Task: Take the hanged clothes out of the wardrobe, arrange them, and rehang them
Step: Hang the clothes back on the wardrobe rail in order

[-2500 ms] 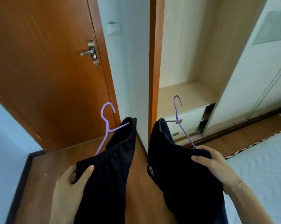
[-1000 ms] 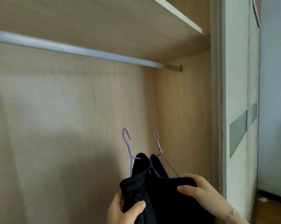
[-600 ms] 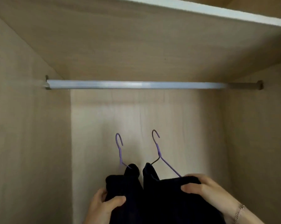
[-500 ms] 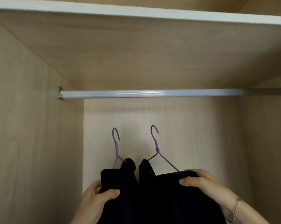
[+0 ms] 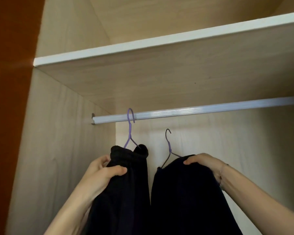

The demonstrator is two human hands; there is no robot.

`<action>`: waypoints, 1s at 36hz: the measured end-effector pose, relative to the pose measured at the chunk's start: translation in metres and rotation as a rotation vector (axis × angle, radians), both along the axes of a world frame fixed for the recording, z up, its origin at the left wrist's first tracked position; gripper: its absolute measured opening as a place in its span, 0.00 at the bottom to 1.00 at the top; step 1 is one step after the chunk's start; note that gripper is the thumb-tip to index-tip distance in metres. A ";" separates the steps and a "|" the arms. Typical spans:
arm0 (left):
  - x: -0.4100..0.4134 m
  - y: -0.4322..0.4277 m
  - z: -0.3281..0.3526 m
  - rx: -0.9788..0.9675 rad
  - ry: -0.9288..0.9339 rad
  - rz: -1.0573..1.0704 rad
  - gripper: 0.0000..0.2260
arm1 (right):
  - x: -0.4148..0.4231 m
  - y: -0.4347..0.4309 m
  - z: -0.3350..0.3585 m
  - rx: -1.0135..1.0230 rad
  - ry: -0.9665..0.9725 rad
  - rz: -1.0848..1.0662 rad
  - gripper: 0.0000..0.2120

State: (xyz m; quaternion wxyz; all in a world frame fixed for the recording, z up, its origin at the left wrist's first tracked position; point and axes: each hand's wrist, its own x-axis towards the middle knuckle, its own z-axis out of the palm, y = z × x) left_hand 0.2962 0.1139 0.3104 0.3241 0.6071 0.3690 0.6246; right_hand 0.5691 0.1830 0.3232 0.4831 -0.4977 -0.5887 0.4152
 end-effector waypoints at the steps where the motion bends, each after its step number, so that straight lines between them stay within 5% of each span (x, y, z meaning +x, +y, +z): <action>1: 0.000 0.001 0.005 0.009 -0.009 0.010 0.23 | -0.001 0.002 0.006 0.002 0.009 0.010 0.04; 11: 0.001 0.028 0.056 0.048 0.001 0.168 0.07 | -0.028 0.005 0.064 0.040 0.049 0.113 0.11; 36: -0.025 0.045 -0.002 -0.133 -0.020 0.084 0.14 | -0.044 -0.031 0.009 0.191 0.049 0.047 0.06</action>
